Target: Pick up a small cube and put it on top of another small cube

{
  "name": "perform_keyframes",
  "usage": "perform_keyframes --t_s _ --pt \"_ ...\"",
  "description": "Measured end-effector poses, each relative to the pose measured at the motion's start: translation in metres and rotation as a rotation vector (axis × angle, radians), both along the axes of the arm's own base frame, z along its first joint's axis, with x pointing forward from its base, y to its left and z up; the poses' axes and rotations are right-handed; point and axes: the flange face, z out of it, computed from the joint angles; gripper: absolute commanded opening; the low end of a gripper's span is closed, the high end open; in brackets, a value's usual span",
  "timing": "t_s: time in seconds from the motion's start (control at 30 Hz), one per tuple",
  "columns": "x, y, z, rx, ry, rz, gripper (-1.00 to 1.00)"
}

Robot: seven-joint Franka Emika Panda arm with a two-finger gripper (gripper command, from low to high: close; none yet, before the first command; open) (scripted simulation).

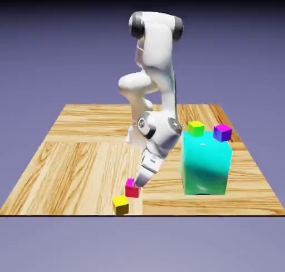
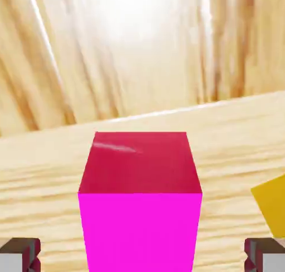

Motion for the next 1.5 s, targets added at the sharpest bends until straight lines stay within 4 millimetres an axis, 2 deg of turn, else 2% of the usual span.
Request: perform_keyframes --t_s 0.03,0.07,0.13,0.3,0.33,0.53,0.63,0.87,1.07,1.13,1.23,1.27,1.4,1.43,1.5 --pt "-0.002 -0.005 -0.012 0.001 0.001 0.000 0.00" --pt "-0.003 -0.007 -0.018 0.002 0.001 0.000 -1.00" --pt "-0.003 -0.007 -0.018 0.002 0.002 0.000 -1.00" --pt "0.002 0.015 0.040 0.001 0.002 -0.001 -1.00" --pt "0.001 0.023 0.049 0.007 0.006 0.012 -1.00" --pt "-0.016 0.103 0.103 0.049 0.040 0.191 -1.00" --pt "-0.028 0.132 0.133 0.046 0.049 0.282 -1.00" --pt "-0.053 0.170 0.201 -0.033 0.061 0.481 -1.00" --pt "-0.128 0.230 0.266 -0.046 0.031 0.690 -1.00" --pt "-0.155 0.245 0.285 -0.045 0.020 0.769 -1.00" --pt "-0.178 0.258 0.312 0.001 0.003 0.934 -1.00" --pt "-0.178 0.258 0.312 0.001 0.003 0.934 -1.00" --pt "-0.162 0.242 0.252 0.001 0.003 0.933 -1.00" --pt "-0.162 0.241 0.249 0.001 0.003 0.934 1.00" --pt "-0.162 0.241 0.249 0.001 0.002 0.934 1.00"
